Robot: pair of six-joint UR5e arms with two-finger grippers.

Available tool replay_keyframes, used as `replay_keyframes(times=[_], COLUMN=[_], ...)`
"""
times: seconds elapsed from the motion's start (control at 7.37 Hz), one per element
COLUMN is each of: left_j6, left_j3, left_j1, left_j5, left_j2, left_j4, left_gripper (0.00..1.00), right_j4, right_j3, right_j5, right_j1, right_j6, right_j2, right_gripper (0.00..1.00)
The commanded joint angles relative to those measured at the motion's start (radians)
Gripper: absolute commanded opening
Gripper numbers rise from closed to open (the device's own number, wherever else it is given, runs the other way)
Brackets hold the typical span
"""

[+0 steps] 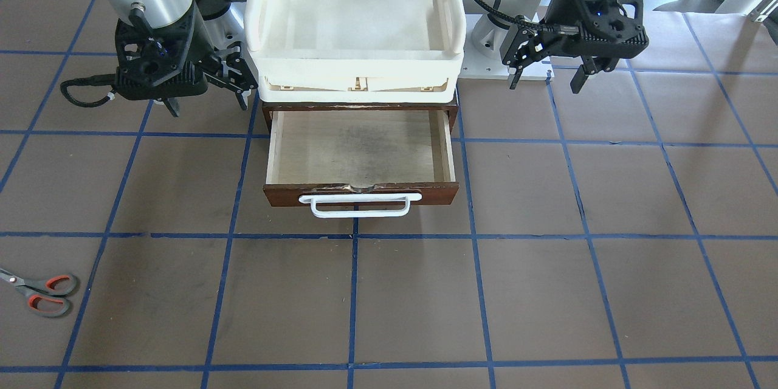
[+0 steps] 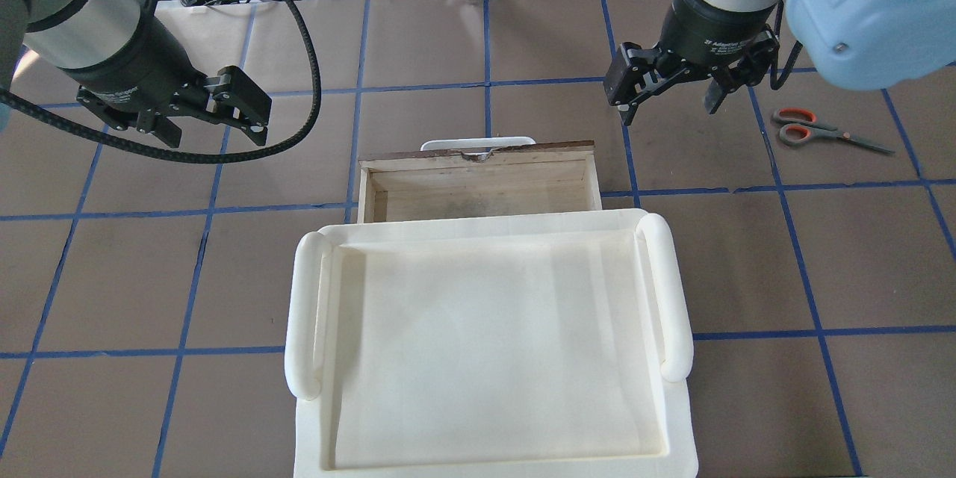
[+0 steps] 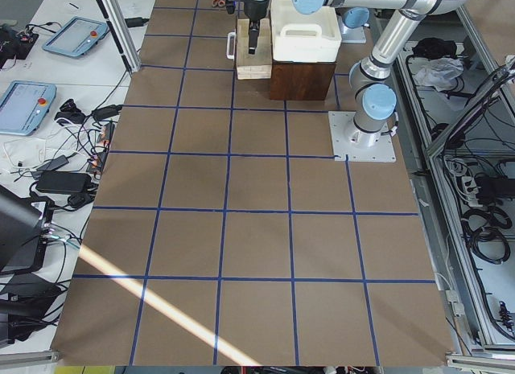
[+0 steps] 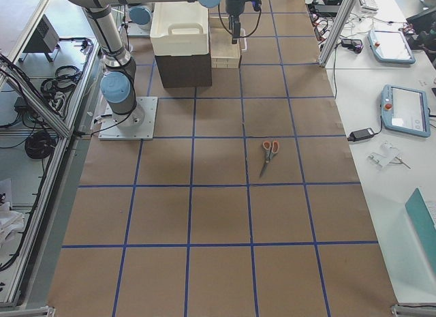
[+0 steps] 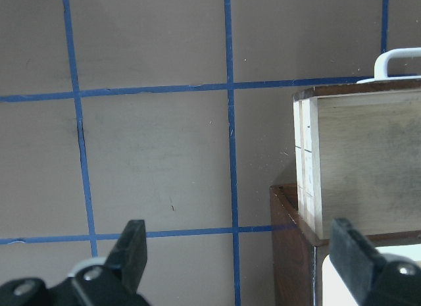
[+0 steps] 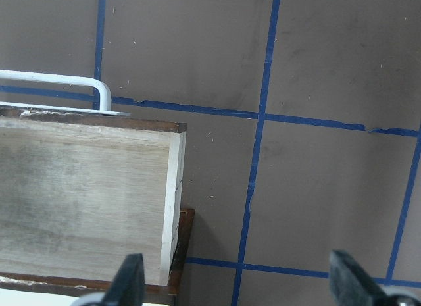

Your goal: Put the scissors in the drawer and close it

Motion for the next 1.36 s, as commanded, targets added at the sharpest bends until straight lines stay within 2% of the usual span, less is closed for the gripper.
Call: replay_keyframes(times=[0.0,0.27,0.54,0.81,0.95,1.22], left_j6=[0.001,0.004,0.001,0.01,0.01,0.01], left_j3=[-0.002,-0.012,-0.014,-0.015,-0.015,-0.015], left_j1=[0.002,0.003,0.002,0.003,0.006,0.006], left_j5=[0.0,-0.001,-0.006,0.0,0.0,0.0], left_j2=[0.002,0.007,0.007,0.014,0.014,0.014], left_j4=[-0.002,0.0,0.0,0.0,0.0,0.0], left_gripper=[1.0,1.0,1.0,1.0,1.0,1.0], right_j4=[0.002,-0.001,-0.018,-0.154,-0.261,-0.419], right_j3=[0.002,0.027,0.055,0.055,0.057,0.057], right_j5=[-0.008,-0.01,-0.025,-0.037,-0.039,-0.042], right_j1=[-0.02,-0.135,-0.331,-0.46,-0.514,-0.56], right_j6=[-0.134,-0.358,-0.731,-1.086,-1.242,-1.456], right_j2=[0.003,0.007,0.042,0.162,0.23,0.353], right_gripper=[0.99,0.99,0.99,0.99,1.0,1.0])
